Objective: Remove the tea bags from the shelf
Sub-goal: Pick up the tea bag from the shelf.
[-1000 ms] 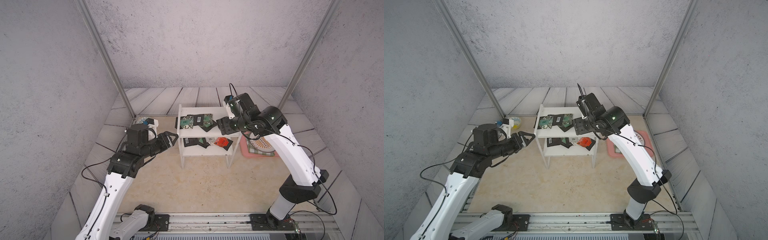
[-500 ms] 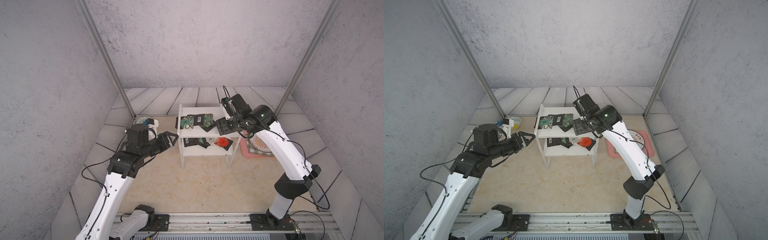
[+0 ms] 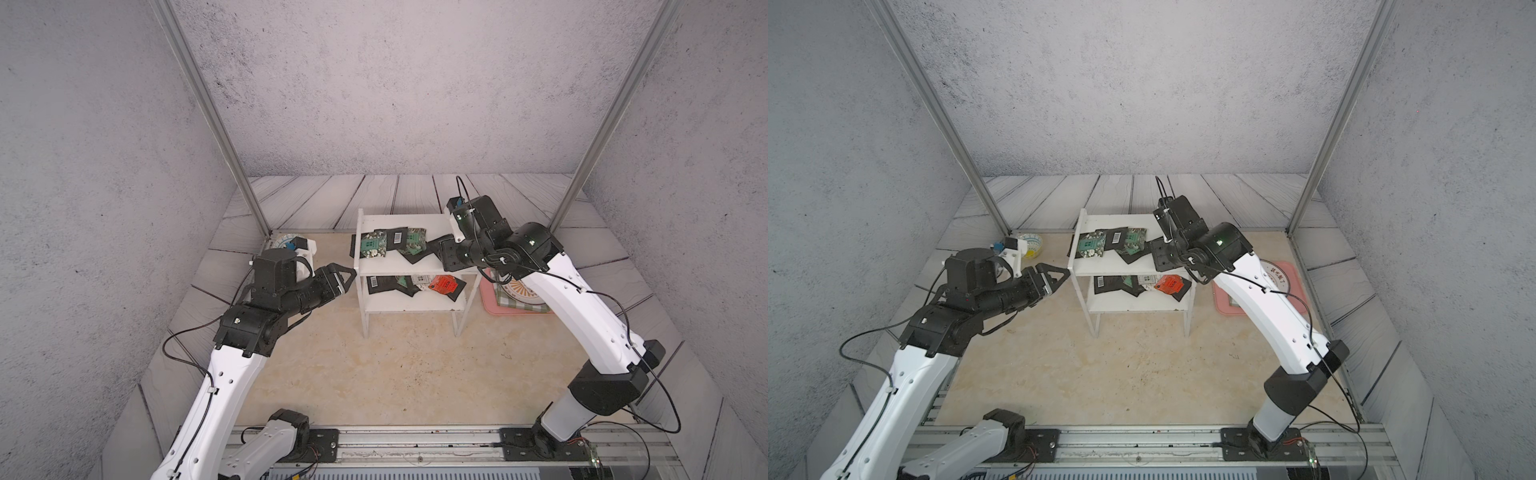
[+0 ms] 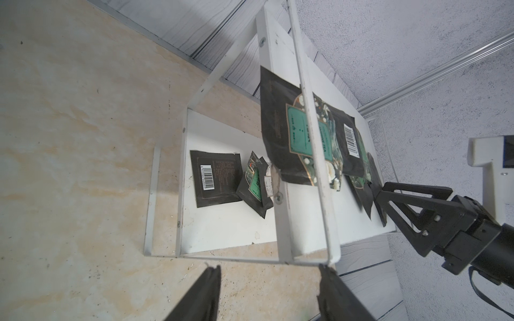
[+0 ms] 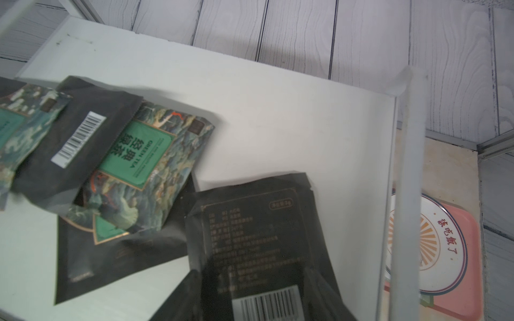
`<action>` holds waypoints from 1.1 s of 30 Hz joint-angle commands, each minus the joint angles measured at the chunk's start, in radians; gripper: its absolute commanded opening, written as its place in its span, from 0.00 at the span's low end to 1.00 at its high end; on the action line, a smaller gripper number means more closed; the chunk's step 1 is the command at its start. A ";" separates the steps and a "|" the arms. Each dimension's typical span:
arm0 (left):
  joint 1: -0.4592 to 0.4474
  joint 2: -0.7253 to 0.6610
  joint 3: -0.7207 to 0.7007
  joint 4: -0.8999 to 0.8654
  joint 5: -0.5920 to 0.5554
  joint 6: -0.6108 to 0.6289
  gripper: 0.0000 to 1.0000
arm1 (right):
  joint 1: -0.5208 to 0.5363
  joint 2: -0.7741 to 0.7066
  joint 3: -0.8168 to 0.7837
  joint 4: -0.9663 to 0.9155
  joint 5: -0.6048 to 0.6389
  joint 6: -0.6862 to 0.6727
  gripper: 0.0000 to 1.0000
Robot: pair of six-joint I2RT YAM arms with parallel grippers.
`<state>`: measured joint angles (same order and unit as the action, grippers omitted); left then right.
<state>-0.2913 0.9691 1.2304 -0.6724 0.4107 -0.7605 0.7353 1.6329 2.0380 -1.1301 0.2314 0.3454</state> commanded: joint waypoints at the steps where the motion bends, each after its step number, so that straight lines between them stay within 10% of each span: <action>1: -0.005 -0.011 -0.011 0.013 -0.010 0.002 0.60 | -0.004 -0.008 -0.086 -0.097 -0.047 0.035 0.58; 33: -0.005 -0.015 -0.027 0.027 -0.017 -0.010 0.60 | 0.005 0.001 -0.197 -0.229 0.041 0.011 0.68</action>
<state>-0.2913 0.9672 1.2118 -0.6632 0.4034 -0.7681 0.7513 1.5631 1.9099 -1.0286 0.2459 0.3214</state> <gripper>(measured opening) 0.601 0.688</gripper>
